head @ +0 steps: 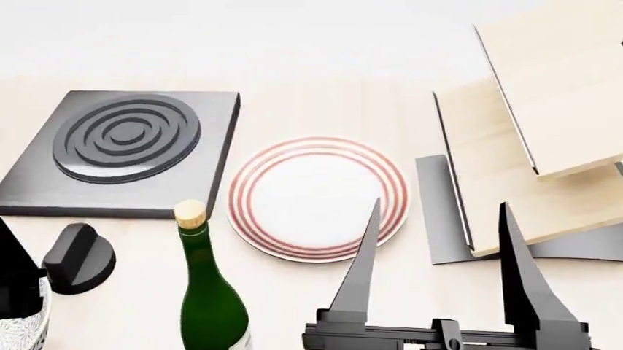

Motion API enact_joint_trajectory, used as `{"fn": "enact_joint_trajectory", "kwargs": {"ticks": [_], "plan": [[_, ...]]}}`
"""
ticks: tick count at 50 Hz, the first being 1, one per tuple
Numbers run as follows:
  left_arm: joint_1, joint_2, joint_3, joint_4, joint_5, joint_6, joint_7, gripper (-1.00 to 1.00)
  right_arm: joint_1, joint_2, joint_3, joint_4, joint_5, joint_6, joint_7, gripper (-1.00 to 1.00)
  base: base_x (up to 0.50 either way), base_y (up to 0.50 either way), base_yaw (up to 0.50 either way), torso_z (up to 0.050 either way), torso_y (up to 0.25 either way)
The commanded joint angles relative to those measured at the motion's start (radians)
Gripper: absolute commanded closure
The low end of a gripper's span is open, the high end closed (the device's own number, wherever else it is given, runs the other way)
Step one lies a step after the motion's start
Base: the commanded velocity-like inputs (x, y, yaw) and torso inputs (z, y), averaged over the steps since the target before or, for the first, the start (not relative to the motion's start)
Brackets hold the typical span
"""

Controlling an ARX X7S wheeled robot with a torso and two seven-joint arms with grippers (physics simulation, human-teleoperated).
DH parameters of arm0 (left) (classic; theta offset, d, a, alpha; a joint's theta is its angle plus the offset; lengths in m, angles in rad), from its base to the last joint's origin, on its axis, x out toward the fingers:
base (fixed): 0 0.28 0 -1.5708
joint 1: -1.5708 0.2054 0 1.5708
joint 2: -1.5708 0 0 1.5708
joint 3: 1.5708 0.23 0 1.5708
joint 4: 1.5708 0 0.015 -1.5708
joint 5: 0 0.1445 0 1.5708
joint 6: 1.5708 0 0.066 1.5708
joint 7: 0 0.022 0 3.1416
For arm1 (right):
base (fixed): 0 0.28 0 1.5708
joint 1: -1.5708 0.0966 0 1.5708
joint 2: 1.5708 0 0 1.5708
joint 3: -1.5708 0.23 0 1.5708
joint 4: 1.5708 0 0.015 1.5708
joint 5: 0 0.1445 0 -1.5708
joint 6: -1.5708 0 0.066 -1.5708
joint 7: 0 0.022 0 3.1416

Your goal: Pick up the akita bowl and put it on the plate.

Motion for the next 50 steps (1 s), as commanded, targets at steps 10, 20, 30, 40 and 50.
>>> {"fn": "enact_joint_trajectory", "kwargs": {"ticks": [10, 20, 30, 40, 50], "plan": [[-0.002, -0.009, 0.006, 0.008, 0.002, -0.008, -0.008, -1.00, 0.003, 0.008, -0.011, -0.001, 0.000, 0.000, 0.008, -1.00, 0.18, 0.00, 0.00, 0.000, 0.000], [0.000, -0.013, 0.009, 0.005, 0.002, -0.002, -0.011, -1.00, 0.002, 0.010, -0.016, 0.005, -0.003, -0.006, 0.013, -1.00, 0.18, 0.00, 0.00, 0.000, 0.000], [0.001, -0.017, 0.011, 0.009, 0.005, -0.004, -0.016, -1.00, 0.001, 0.015, -0.019, 0.001, -0.002, -0.005, 0.018, -1.00, 0.18, 0.00, 0.00, 0.000, 0.002], [0.002, -0.020, 0.014, 0.012, 0.003, -0.004, -0.019, -1.00, 0.002, 0.018, -0.024, 0.001, -0.002, -0.006, 0.022, -1.00, 0.18, 0.00, 0.00, 0.000, 0.000], [0.002, -0.024, 0.016, 0.011, 0.003, -0.004, -0.022, -1.00, 0.003, 0.022, -0.027, 0.000, -0.001, -0.007, 0.026, -1.00, 0.18, 0.00, 0.00, 0.000, 0.000]]}}
